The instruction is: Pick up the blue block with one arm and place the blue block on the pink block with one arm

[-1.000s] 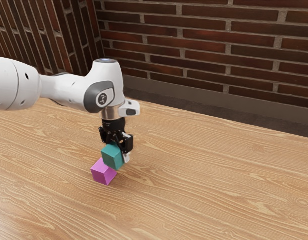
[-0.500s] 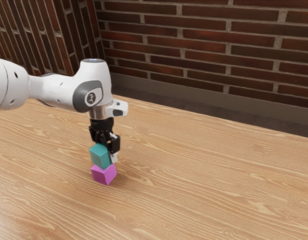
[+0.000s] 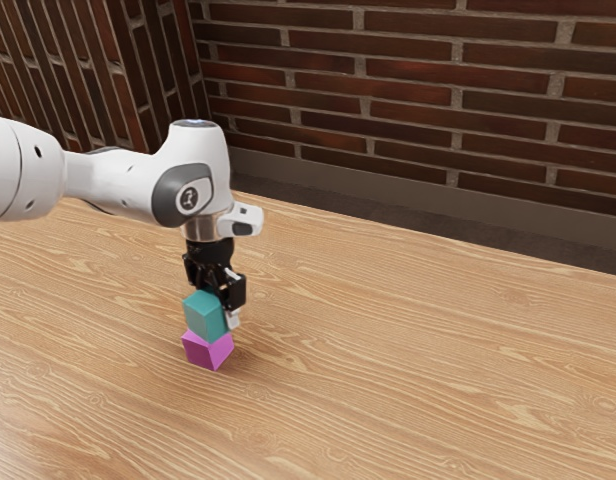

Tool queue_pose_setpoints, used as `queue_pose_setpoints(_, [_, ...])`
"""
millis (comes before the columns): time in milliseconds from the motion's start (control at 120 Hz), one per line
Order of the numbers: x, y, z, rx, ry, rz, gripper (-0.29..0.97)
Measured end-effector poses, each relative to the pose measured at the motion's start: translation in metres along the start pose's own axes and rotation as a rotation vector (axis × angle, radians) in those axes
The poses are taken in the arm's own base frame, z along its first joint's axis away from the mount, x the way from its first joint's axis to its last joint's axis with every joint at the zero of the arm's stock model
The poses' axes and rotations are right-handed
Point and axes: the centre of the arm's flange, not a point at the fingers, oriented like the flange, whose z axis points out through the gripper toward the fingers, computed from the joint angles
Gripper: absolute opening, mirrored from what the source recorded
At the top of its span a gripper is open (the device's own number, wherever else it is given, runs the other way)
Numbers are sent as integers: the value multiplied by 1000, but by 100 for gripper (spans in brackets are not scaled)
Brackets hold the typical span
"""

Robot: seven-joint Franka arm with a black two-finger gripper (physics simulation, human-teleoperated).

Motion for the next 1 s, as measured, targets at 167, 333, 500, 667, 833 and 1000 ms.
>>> queue_pose_setpoints(167, [-8,-27,-4,-1,1,-58,38])
queue_pose_setpoints(333, [-13,-40,-14,20,-1,-100,39])
queue_pose_setpoints(500, [-14,-46,-14,29,-6,-165,38])
queue_pose_setpoints(667, [-11,-48,-2,31,-24,-224,38])
queue_pose_setpoints(833, [-10,-54,3,33,-14,-278,39])
queue_pose_setpoints(1000, [-5,-56,3,34,18,-314,38])
